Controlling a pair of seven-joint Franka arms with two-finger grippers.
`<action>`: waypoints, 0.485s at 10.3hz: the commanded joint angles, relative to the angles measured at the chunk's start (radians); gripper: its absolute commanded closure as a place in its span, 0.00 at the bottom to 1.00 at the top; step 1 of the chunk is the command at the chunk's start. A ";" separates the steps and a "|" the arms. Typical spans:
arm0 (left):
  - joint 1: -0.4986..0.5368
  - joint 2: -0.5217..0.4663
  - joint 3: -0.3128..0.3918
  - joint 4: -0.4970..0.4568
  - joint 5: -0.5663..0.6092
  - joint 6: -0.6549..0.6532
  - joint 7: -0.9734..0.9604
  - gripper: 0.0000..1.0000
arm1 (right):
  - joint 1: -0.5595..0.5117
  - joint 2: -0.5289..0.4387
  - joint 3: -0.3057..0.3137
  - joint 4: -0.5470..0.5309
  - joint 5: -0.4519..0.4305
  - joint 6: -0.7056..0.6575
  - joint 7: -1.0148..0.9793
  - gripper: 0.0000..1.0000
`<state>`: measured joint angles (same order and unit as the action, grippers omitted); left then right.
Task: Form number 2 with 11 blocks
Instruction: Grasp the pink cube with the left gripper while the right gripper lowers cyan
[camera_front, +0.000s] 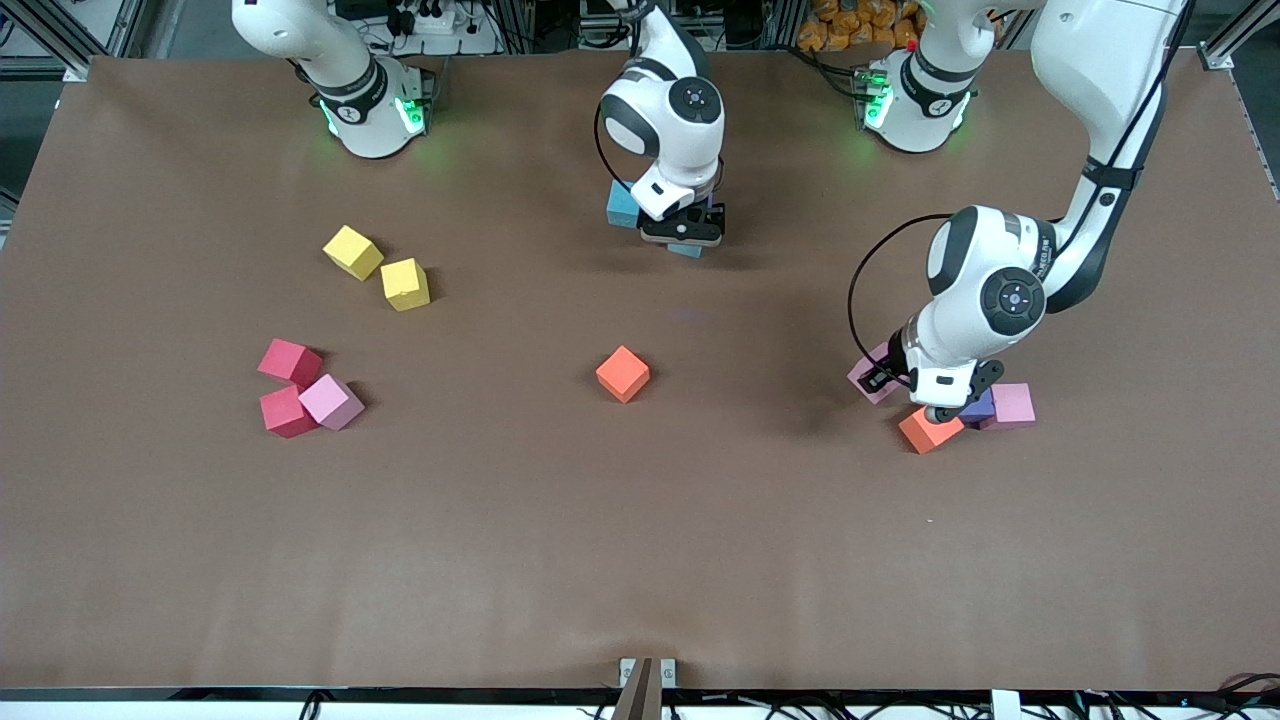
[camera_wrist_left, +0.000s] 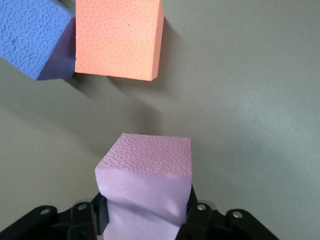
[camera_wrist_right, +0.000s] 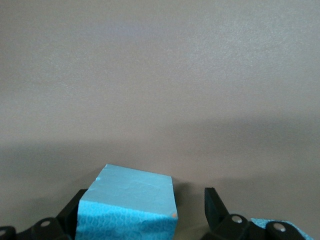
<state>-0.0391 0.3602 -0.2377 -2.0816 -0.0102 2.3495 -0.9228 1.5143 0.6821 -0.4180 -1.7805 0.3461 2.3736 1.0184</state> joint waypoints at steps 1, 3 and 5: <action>-0.002 -0.009 0.005 0.006 0.022 -0.027 -0.002 0.77 | -0.011 -0.015 -0.001 -0.004 -0.007 0.001 0.049 0.00; -0.001 -0.010 0.005 0.012 0.022 -0.030 -0.002 0.77 | -0.035 -0.032 -0.001 0.006 -0.001 0.007 0.081 0.00; -0.002 -0.015 0.005 0.070 0.024 -0.105 0.001 0.77 | -0.064 -0.047 -0.007 0.007 -0.016 0.001 0.039 0.00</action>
<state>-0.0388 0.3597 -0.2357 -2.0594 -0.0102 2.3159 -0.9228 1.4836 0.6696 -0.4324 -1.7641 0.3464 2.3853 1.0727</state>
